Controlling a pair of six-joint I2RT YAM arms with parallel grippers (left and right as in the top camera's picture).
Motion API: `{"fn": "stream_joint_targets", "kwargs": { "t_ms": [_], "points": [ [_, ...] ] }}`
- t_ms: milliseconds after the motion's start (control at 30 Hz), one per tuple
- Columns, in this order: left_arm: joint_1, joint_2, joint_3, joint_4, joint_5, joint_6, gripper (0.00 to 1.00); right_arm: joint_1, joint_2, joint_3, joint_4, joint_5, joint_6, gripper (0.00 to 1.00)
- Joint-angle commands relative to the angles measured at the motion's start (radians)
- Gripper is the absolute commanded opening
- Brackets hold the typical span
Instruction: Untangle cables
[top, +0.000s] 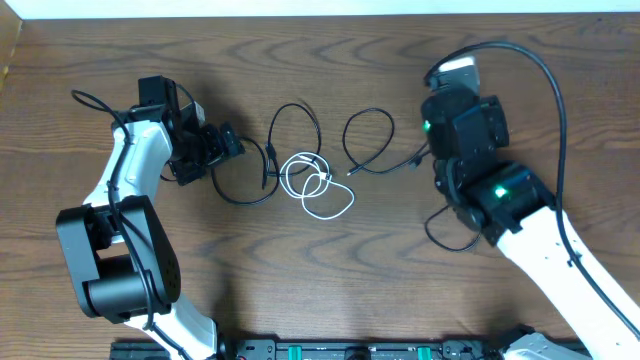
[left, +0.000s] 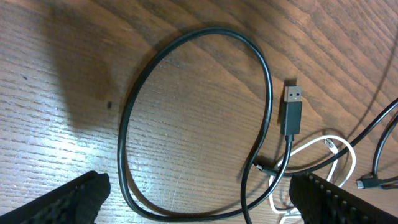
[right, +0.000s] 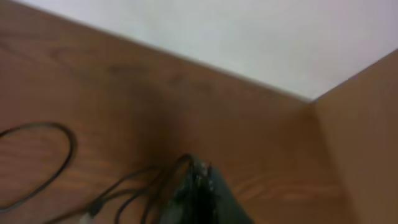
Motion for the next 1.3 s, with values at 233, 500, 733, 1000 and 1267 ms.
{"fn": "stream_joint_targets", "kwargs": {
  "t_ms": [233,500,733,1000,1267],
  "points": [
    [-0.002,-0.007,-0.011,0.0,-0.012,-0.01,0.98,-0.068,0.172,0.005,-0.087,-0.433,0.365,0.24],
    [-0.002,-0.007,-0.011,0.0,-0.012,-0.01,0.98,-0.068,0.357,0.005,-0.088,-0.584,0.391,0.53],
    [-0.002,-0.007,-0.011,0.0,-0.012,-0.014,0.98,-0.068,0.476,0.005,-0.052,-0.587,0.428,0.76],
    [-0.002,-0.007,-0.011,0.0,-0.012,-0.017,0.98,-0.084,0.56,0.005,-0.014,-0.576,0.481,0.81],
    [-0.002,-0.007,-0.011,0.0,-0.012,-0.017,0.98,-0.111,0.56,0.005,-0.018,-0.597,0.51,0.93]
  ]
}}
